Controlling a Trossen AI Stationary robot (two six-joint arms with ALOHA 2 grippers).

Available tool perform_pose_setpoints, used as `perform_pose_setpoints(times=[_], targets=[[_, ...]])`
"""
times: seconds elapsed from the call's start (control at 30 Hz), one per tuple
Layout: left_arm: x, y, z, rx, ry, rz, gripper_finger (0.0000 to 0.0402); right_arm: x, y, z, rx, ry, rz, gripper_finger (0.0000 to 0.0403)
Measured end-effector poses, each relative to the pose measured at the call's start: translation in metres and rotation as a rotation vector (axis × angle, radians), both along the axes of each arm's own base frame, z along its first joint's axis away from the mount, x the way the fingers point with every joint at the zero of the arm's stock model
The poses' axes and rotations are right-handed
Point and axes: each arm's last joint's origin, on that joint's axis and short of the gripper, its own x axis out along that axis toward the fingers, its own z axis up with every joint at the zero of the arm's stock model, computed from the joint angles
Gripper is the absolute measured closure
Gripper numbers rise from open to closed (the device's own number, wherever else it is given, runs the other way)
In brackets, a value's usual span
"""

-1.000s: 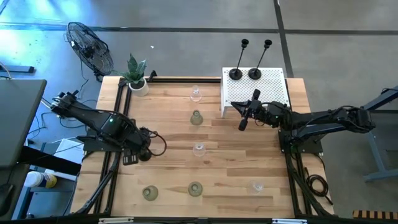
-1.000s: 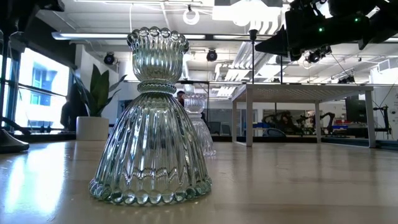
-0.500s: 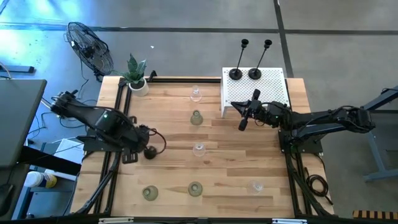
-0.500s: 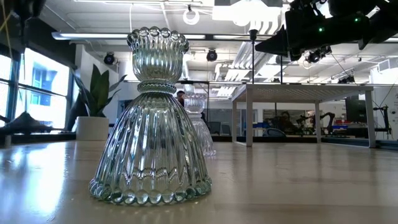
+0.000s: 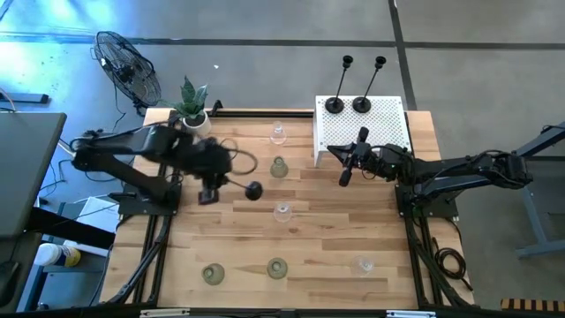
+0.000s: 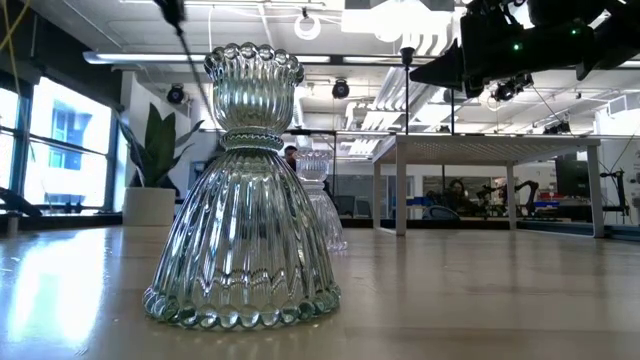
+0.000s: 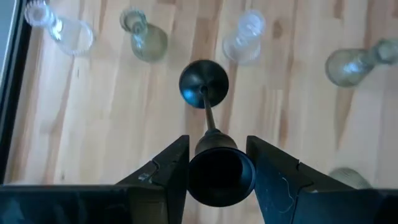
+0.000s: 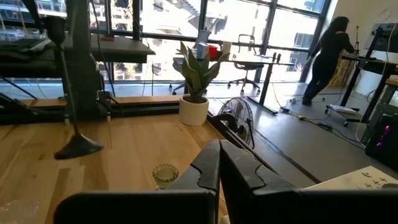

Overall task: Pick & Place candle stick holders
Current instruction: Put the black candle holder on the shelf aligned with the other black candle holder

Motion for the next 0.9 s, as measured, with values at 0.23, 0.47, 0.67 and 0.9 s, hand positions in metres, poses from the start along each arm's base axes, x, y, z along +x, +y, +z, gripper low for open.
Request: perform_pose_setpoints(times=[0.23,0.47,0.67,0.9], targets=[[0.037,0.032,-0.025,0.005,0.116,-0.064,0.0259,0.0,0.0,0.0,0.013,-0.006,0.007,0.0402],[0.06,0.049,-0.041,-0.011,0.139,-0.124,0.0259,0.0,0.0,0.0,0.013,-0.006,0.015,0.0402],[0.071,0.061,-0.049,-0.029,0.131,-0.121,0.0259,0.0,0.001,0.0,0.013,-0.006,0.022,0.0401],[0.081,0.062,-0.054,-0.064,0.096,-0.141,0.0259,0.0,0.001,0.0,0.013,-0.006,0.022,0.0401]])
